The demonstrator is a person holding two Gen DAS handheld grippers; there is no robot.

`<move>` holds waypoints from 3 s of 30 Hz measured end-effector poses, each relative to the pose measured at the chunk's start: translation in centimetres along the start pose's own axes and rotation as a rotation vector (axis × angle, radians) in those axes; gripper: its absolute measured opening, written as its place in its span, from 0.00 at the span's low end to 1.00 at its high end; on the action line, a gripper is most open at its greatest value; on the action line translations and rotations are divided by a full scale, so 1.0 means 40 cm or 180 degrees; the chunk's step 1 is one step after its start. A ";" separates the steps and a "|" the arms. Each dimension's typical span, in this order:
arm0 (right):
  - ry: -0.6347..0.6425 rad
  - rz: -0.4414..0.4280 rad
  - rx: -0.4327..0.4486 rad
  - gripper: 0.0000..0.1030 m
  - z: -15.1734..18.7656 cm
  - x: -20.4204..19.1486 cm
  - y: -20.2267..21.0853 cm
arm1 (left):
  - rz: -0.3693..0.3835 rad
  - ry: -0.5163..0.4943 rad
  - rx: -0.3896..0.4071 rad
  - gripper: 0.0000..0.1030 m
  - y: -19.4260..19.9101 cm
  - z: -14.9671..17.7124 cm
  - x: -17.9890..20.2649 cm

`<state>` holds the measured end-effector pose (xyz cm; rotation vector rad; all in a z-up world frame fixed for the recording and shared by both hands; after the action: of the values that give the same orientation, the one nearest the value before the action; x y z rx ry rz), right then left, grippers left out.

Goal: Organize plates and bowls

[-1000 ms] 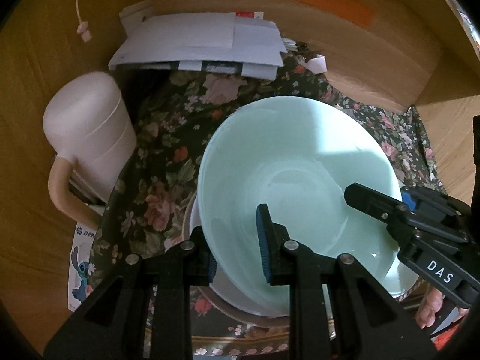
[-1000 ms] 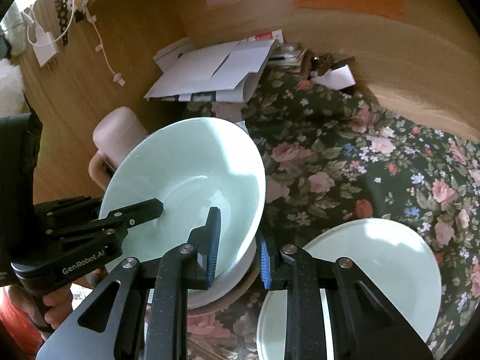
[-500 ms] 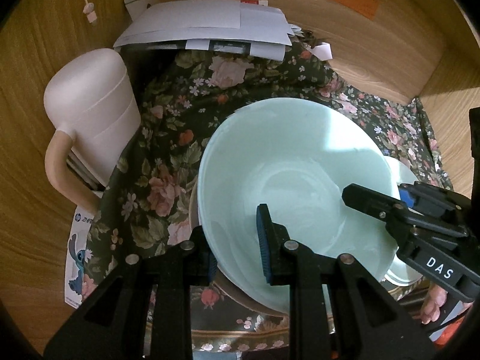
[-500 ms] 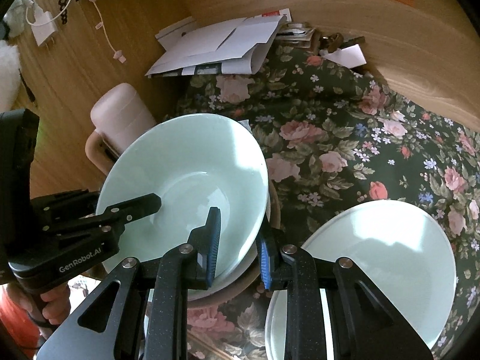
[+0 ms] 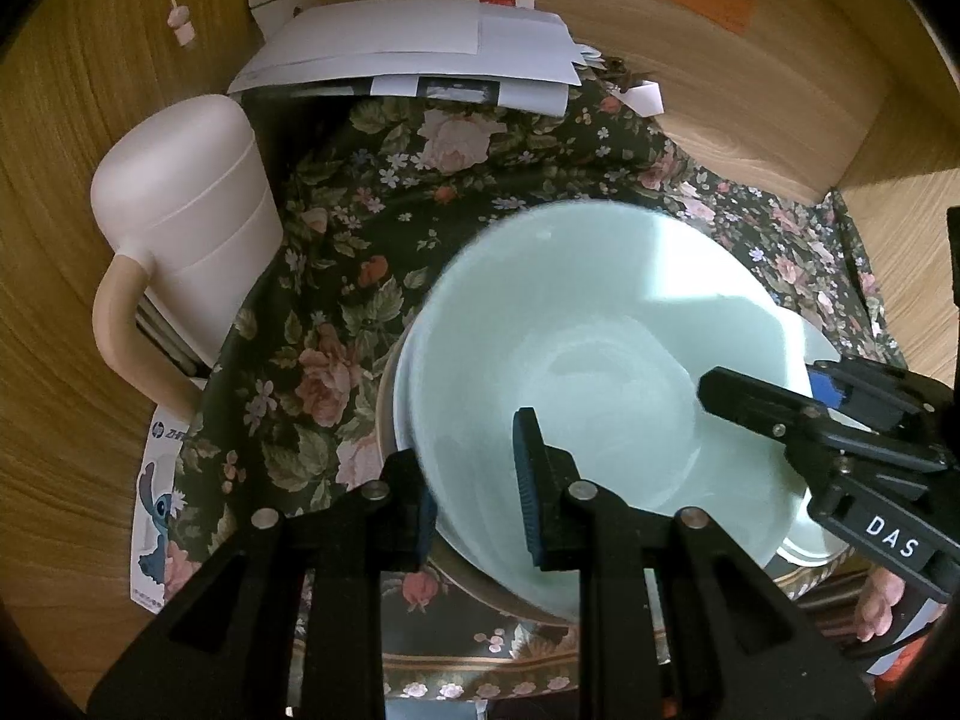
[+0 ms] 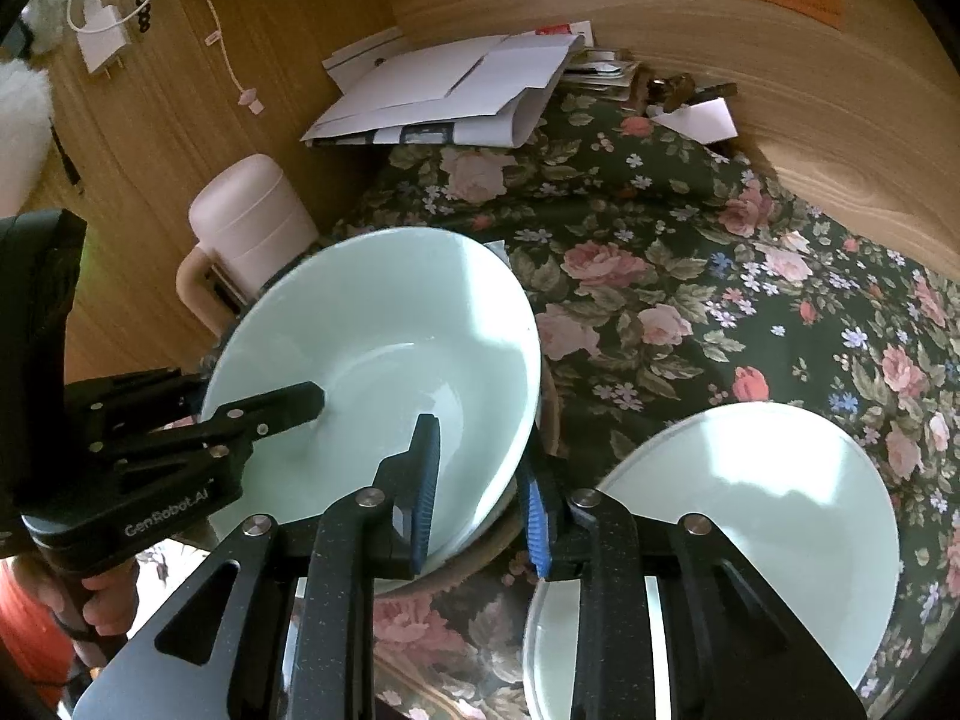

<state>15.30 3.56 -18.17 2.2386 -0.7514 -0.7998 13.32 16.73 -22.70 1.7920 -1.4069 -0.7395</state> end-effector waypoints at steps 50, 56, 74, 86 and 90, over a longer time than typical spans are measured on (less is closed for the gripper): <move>-0.0170 -0.0219 -0.0295 0.37 0.044 0.022 -0.097 | 0.0408 0.0275 -0.0397 0.41 -0.068 0.068 -0.021; -0.0127 -0.0141 -0.0263 0.36 0.044 0.021 -0.097 | 0.0354 0.0264 -0.0328 0.41 -0.063 0.068 -0.017; -0.0203 -0.0176 0.0040 0.34 -0.003 0.022 -0.018 | 0.0205 0.0210 0.0037 0.41 0.013 0.017 0.017; -0.0258 -0.0050 0.0314 0.34 -0.024 0.065 0.099 | 0.0346 0.0069 0.0214 0.41 0.075 -0.032 0.108; -0.0294 0.0001 0.0376 0.34 -0.011 0.093 0.138 | 0.0414 -0.0004 0.0235 0.41 0.092 -0.037 0.154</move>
<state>16.40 -2.31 -15.18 2.3185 -0.8629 -0.8844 13.93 10.54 -18.85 1.7367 -1.5535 -0.6282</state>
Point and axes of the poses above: each gripper's, at about its wrist camera, not at the fingertips, and y roughly against the way its jaws point, x to its right, z to its underside, the point moved 6 cm from there along -y, roughly the way its jaws point, and after that the axes turned 8 degrees about -z, right-handed, at the moved point
